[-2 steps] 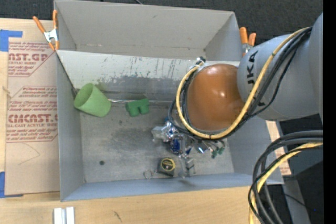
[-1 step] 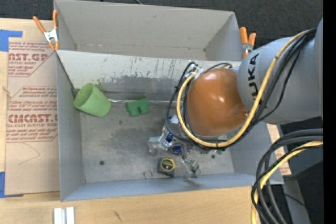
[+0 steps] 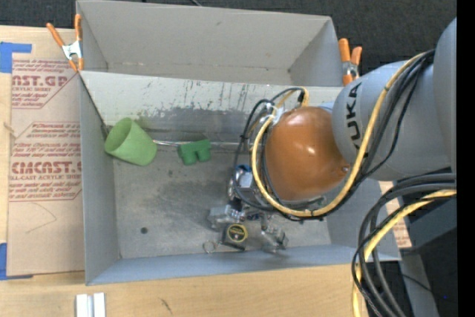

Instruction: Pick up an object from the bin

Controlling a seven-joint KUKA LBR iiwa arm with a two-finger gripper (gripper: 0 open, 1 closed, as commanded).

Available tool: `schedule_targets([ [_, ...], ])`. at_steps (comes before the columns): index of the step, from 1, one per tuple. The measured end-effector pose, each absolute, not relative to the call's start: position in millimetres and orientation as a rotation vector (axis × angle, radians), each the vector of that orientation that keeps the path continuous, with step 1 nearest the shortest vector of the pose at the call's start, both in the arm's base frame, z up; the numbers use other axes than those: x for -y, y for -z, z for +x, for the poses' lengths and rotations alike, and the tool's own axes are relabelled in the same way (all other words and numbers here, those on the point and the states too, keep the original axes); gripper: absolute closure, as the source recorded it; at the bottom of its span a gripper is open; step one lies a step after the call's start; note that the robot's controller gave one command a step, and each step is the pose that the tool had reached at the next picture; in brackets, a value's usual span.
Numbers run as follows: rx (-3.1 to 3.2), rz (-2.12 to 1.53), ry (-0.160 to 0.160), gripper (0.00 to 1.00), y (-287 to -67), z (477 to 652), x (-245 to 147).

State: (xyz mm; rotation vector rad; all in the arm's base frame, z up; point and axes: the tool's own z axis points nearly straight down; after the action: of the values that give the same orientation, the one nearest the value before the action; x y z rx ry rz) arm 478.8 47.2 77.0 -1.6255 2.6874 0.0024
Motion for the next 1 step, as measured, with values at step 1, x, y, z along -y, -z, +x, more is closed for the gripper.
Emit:
schedule_targets([
  [1, -2.683, -1.623, -0.002, 1.0, -78.8, 480.2, -47.8],
])
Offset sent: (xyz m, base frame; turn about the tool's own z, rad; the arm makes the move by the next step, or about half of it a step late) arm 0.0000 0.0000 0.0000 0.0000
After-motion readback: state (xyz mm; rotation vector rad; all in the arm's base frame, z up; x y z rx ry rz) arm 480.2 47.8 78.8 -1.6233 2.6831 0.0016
